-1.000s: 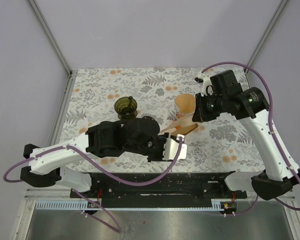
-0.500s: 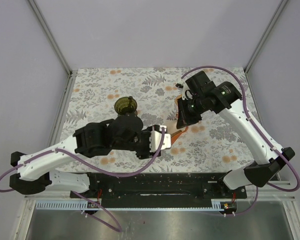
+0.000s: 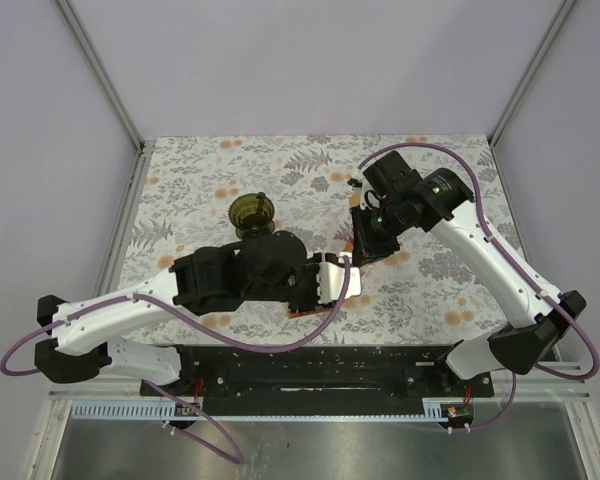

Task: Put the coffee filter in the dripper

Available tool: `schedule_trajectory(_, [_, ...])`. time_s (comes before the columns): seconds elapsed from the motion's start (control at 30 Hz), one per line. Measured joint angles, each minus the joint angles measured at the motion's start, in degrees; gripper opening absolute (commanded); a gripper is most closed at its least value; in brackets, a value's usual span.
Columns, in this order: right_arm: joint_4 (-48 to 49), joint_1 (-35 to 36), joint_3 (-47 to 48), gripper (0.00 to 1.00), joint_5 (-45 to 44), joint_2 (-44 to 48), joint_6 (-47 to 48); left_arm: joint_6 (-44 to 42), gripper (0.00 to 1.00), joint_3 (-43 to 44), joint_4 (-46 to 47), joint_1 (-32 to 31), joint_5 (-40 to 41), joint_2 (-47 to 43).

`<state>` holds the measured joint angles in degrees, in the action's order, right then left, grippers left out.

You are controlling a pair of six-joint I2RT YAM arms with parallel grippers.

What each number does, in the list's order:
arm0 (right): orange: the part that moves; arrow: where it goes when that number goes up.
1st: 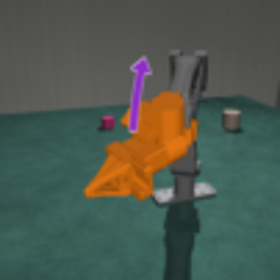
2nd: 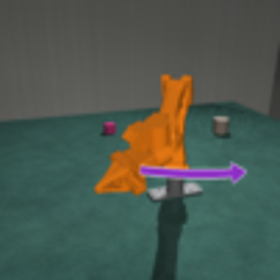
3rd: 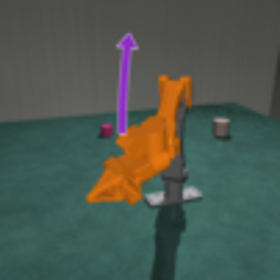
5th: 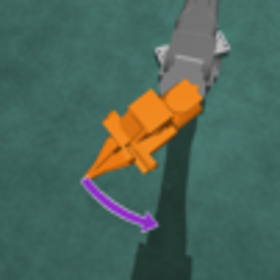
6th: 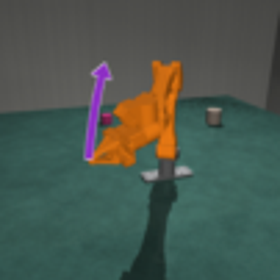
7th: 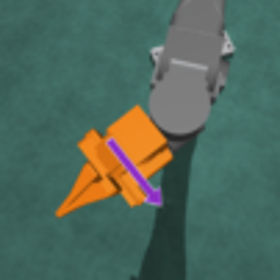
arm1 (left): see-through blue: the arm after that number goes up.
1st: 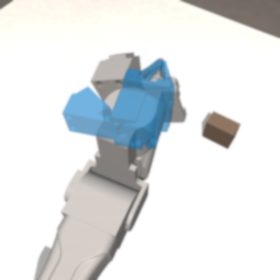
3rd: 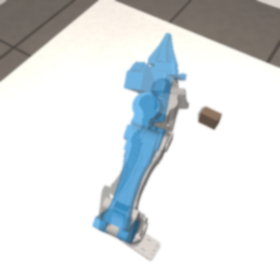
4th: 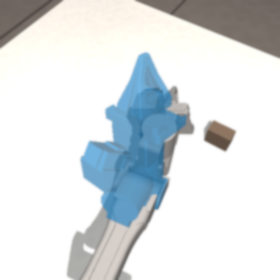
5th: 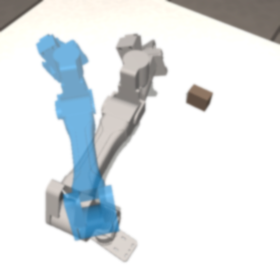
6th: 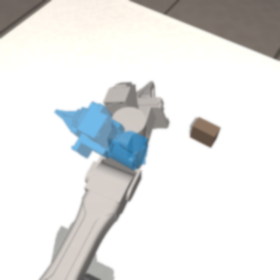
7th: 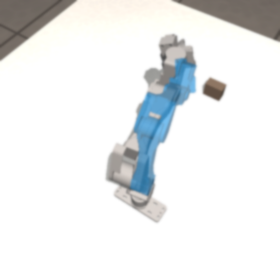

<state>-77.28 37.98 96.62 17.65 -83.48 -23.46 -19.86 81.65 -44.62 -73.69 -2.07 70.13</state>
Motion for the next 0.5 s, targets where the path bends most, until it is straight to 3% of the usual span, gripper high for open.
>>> schedule_trajectory(0.27, [0.13, 0.11, -0.02, 0.0, 0.0, 0.0, 0.0, 1.09, 0.27, -0.15, 0.42, 0.0, 0.07, 2.82])
schedule_trajectory(0.47, [0.76, 0.13, -0.02, 0.0, -0.22, 0.0, 0.07, 2.29, 0.0, -0.09, 0.55, 0.0, 0.59, 4.5])
schedule_trajectory(0.5, [0.76, 0.13, -0.02, 0.0, -0.22, 0.0, 0.07, 2.73, 0.0, 0.0, 0.46, 0.02, 0.61, 4.5])
